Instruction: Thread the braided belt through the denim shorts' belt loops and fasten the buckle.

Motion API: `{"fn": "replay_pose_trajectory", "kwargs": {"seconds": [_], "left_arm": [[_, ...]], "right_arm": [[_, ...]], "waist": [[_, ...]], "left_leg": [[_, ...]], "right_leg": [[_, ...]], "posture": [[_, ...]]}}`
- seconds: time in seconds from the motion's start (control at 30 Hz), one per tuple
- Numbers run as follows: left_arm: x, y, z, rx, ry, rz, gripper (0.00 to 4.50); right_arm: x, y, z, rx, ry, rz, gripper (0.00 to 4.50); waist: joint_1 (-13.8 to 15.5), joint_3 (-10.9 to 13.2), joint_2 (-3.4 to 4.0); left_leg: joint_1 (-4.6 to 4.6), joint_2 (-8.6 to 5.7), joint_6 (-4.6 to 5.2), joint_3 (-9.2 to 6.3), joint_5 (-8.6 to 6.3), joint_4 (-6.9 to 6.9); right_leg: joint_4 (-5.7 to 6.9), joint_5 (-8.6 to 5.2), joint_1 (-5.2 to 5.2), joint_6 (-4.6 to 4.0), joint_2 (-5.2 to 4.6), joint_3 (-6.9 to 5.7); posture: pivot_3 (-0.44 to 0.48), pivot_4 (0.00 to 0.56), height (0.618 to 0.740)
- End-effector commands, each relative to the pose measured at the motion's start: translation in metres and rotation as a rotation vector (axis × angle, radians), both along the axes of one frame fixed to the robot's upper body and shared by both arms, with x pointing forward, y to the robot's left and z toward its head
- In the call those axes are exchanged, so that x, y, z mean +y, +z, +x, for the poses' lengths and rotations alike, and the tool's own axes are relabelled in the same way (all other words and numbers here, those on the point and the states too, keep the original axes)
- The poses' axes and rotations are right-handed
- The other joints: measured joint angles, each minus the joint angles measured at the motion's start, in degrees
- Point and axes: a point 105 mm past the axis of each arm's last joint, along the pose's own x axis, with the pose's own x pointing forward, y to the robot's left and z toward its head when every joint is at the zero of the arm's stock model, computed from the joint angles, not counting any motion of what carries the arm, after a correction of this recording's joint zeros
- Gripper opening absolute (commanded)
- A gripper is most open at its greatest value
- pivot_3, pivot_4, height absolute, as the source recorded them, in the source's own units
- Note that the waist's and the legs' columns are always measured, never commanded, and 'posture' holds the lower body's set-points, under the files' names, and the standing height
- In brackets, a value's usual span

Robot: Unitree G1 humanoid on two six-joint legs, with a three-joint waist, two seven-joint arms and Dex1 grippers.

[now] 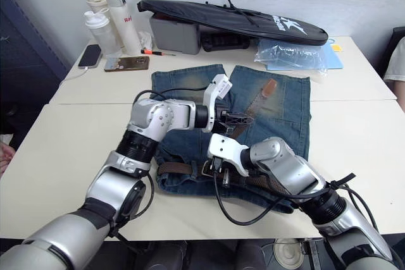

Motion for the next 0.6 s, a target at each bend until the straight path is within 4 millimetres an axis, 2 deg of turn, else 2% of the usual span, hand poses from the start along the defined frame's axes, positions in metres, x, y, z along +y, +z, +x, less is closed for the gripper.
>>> {"fn": "replay_pose_trajectory", "kwargs": {"seconds": [0.03, 0.13, 0.27, 0.47, 0.6], "left_arm": [[-0.038, 0.040, -0.018, -0.156, -0.150, -0.101, 0.00], [-0.042, 0.034, -0.020, -0.147, -0.166, -0.086, 0.00], [-0.038, 0.027, -0.019, -0.131, -0.159, -0.074, 0.00], [-0.011, 0.022, -0.008, -0.105, -0.067, -0.074, 0.00], [0.013, 0.015, -0.008, -0.082, -0.010, -0.062, 0.00]], "right_arm": [[-0.026, -0.083, -0.030, 0.231, -0.088, -0.225, 0.07], [-0.026, -0.083, -0.029, 0.214, -0.108, -0.222, 0.07], [-0.029, -0.079, -0.022, 0.173, -0.155, -0.199, 0.07], [-0.034, -0.049, -0.004, 0.151, -0.261, -0.054, 0.07], [-0.046, -0.016, 0.003, 0.125, -0.353, 0.058, 0.07]], "waist": [[0.11, -0.01, 0.00], [0.05, 0.00, -0.02], [0.10, -0.07, 0.08], [0.08, 0.03, 0.12], [0.35, 0.09, 0.35]], "left_leg": [[0.01, 0.00, 0.00, 0.00, 0.00, 0.01], [0.15, 0.01, 0.01, 0.00, -0.05, 0.01], [0.18, 0.03, 0.03, -0.01, -0.16, 0.02], [0.14, 0.10, 0.02, -0.02, -0.16, 0.02], [0.01, 0.09, 0.01, -0.07, -0.15, -0.01]], "right_leg": [[-0.01, 0.00, 0.02, 0.00, 0.00, -0.01], [-0.09, 0.00, 0.22, 0.01, 0.01, -0.03], [-0.16, -0.01, 0.28, 0.02, 0.02, -0.04], [-0.17, 0.01, 0.24, 0.01, 0.06, -0.09], [-0.16, 0.05, 0.14, -0.06, 0.06, -0.08]], "posture": [[0.000, 0.150, 0.740], [0.000, 0.150, 0.740], [0.000, 0.150, 0.740], [0.000, 0.150, 0.740], [0.000, 0.150, 0.740]]}}
